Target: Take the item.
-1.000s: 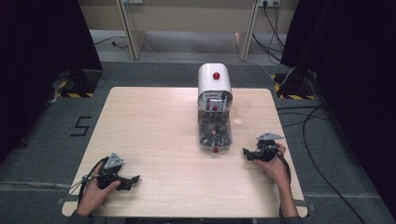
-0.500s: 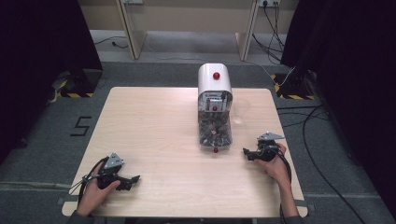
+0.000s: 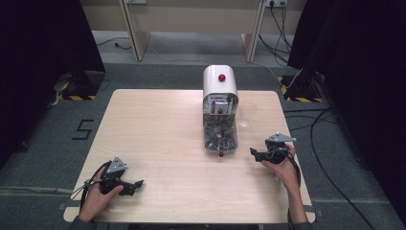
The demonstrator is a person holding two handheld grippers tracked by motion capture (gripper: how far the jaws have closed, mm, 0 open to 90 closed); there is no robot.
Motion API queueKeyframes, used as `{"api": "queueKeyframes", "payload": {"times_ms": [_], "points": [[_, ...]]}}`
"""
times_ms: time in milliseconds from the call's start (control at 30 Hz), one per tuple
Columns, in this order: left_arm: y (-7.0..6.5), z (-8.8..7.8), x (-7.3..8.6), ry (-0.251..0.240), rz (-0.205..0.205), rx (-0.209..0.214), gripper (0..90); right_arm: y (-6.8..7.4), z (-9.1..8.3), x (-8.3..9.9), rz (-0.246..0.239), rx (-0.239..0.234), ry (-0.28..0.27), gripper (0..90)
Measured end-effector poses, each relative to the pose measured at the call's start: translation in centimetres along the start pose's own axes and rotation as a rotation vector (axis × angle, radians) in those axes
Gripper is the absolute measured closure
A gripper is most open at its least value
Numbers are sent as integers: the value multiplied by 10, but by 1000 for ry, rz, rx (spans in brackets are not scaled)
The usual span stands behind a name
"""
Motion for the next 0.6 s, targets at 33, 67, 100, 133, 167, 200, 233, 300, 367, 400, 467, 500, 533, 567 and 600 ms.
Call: {"api": "queueKeyframes", "payload": {"times_ms": [33,67,100,133,167,200,233,300,367,400,467,500,533,567,600], "points": [[0,0,0,0,0,0,0,2,-1,-2,5,-3,-4,234],[0,0,0,0,0,0,0,2,-2,-3,-3,-3,-10,232],[0,0,0,0,0,0,0,4,-3,-5,-2,-4,-16,232],[0,0,0,0,0,0,0,6,-5,-7,-11,-6,-24,232],[0,0,0,0,0,0,0,8,-6,-9,-13,-10,-31,233],[0,0,0,0,0,0,0,9,-7,-11,-19,-11,-40,233],[0,0,0,0,0,0,0,10,-8,-12,-22,-10,-41,235],[0,0,0,0,0,0,0,15,-10,-16,-34,-16,-49,242],[0,0,0,0,0,0,0,20,-12,-20,-51,-24,-59,253],[0,0,0,0,0,0,0,22,-12,-23,-62,-28,-66,257],[0,0,0,0,0,0,0,27,-14,-26,-69,-33,-75,260],[0,0,0,0,0,0,0,28,-14,-28,-80,-34,-81,268],[0,0,0,0,0,0,0,30,-15,-30,-86,-36,-81,273],[0,0,0,0,0,0,0,33,-15,-32,-90,-40,-88,275],[0,0,0,0,0,0,0,34,-15,-34,-101,-42,-91,281]]}}
Point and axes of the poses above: each handheld gripper's, and its own axes: z roughly forward along the jaws, x roughly out of its underside, y roughly to its left, the point moved 6 cm from there along z, roughly forward along the jaws, and after that the axes turned 6 degrees about z, right-handed, at the moved point
